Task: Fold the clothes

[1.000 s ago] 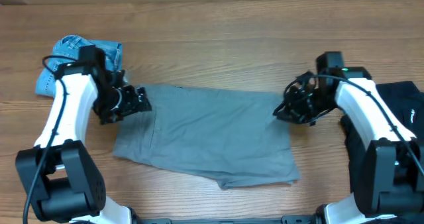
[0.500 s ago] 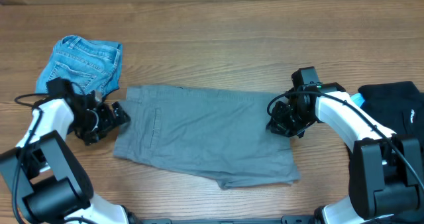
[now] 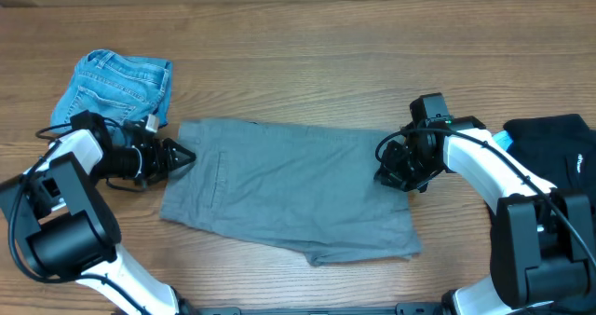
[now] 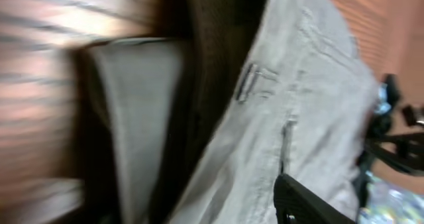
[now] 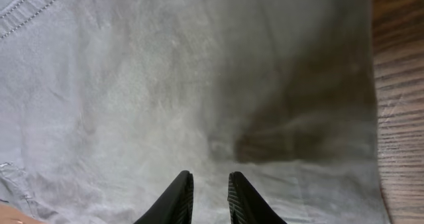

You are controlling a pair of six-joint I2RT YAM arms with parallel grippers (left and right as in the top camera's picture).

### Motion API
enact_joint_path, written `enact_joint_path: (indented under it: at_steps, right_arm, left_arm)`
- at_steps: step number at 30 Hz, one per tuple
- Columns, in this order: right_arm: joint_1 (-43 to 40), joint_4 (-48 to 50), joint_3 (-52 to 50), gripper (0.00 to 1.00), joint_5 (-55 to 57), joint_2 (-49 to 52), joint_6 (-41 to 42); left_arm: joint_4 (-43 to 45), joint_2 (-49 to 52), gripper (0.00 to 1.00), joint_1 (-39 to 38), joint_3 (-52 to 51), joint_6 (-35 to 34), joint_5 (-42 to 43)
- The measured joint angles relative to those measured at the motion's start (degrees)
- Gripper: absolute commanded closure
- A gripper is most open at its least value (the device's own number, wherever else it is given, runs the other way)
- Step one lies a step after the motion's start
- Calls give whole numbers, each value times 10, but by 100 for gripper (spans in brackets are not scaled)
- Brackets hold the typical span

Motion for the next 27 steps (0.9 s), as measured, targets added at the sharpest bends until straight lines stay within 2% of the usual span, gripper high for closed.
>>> enact_joint_path:
  at_steps: [1,3,4,7,12,15,20,27]
  right_arm:
    - [0,0,0,78,0,0,0]
    - [0,1,0,78,0,0,0]
    - [0,2,0,78,0,0,0]
    - [0,2,0,80,0,0,0]
    - [0,0,-1,84,0,0,1]
    - [0,-3,-1,87,0,0,1]
    - [-10,-47,7,87,6,0,0]
    - [-50,-94,73,87,26,0,-4]
  left_arm:
    - [0,5,46,0,0,2,13]
    - [2,14,64,-1,-1,10,28]
    - [2,19,78,-2,-1,10,35]
    - [-4,39,95,-8,-8,20,46]
    - [-45,42,96,-15,-8,27,42]
    - [-90,20,96,-19,-7,24,-8]
    - [-169,-72,96,-19,31,8,-90]
    - [-230,-232,96,-70,166,-31,-183]
